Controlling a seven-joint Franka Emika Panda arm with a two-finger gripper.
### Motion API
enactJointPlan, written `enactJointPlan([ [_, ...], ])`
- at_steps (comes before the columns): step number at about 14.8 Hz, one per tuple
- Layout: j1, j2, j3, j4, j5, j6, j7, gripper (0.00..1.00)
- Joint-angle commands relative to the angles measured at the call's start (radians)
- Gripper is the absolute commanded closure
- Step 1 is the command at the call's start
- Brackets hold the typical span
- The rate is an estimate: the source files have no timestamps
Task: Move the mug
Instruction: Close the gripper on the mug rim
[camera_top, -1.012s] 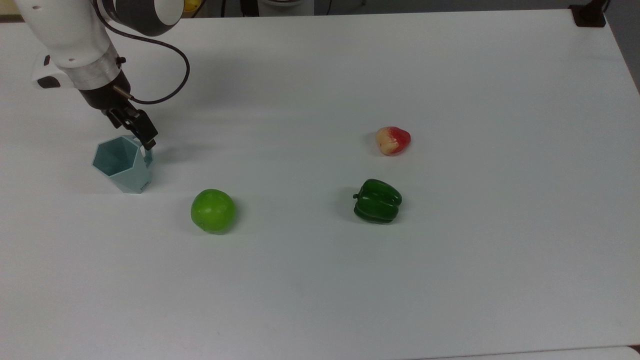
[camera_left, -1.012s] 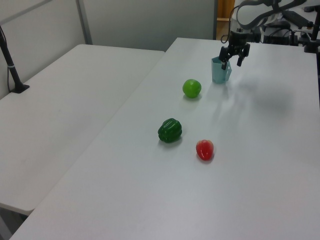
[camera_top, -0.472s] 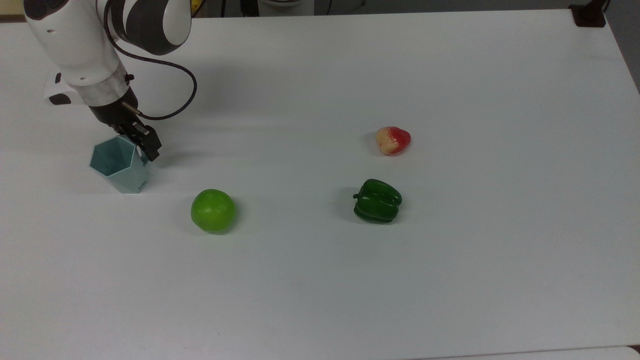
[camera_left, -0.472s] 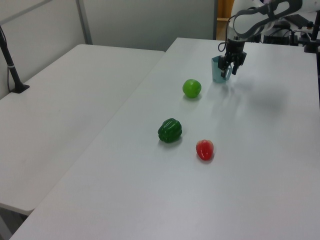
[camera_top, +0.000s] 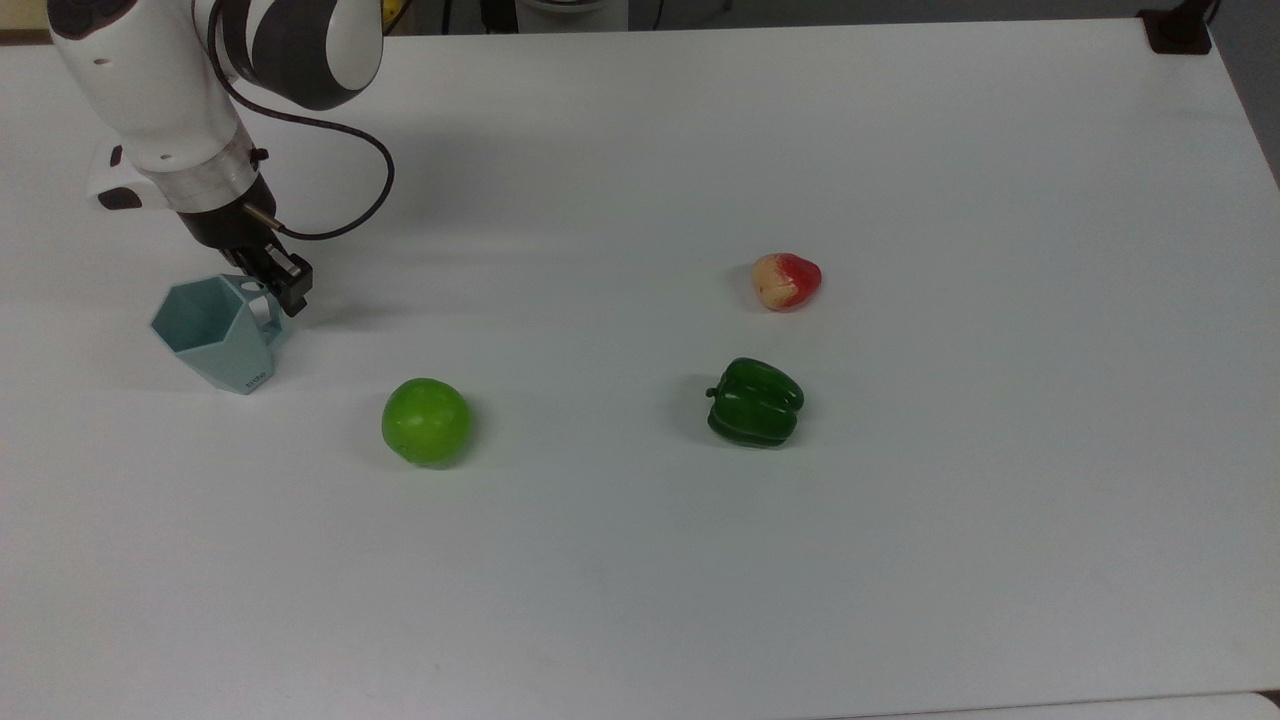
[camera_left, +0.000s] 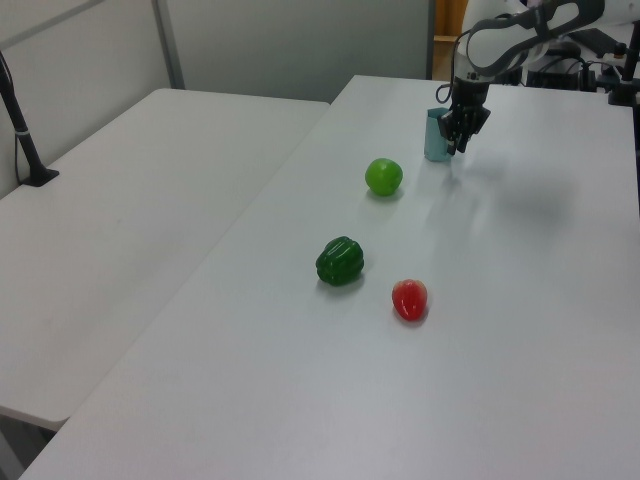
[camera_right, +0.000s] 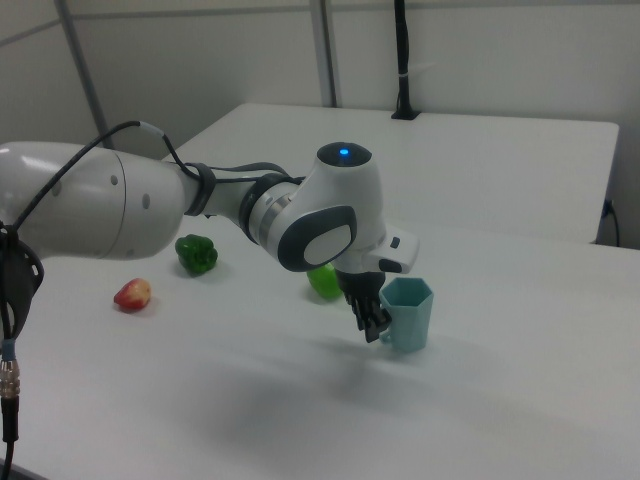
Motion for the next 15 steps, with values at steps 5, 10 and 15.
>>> enactJointPlan([
  [5,0.011,-0.015,-0.002,0.007,-0.001,-0.001,0.001,0.80],
  [10,0.015,-0.042,0.003,0.004,-0.002,-0.010,0.003,0.85],
  [15,0.034,-0.134,0.003,-0.032,-0.025,-0.119,-0.055,0.86],
])
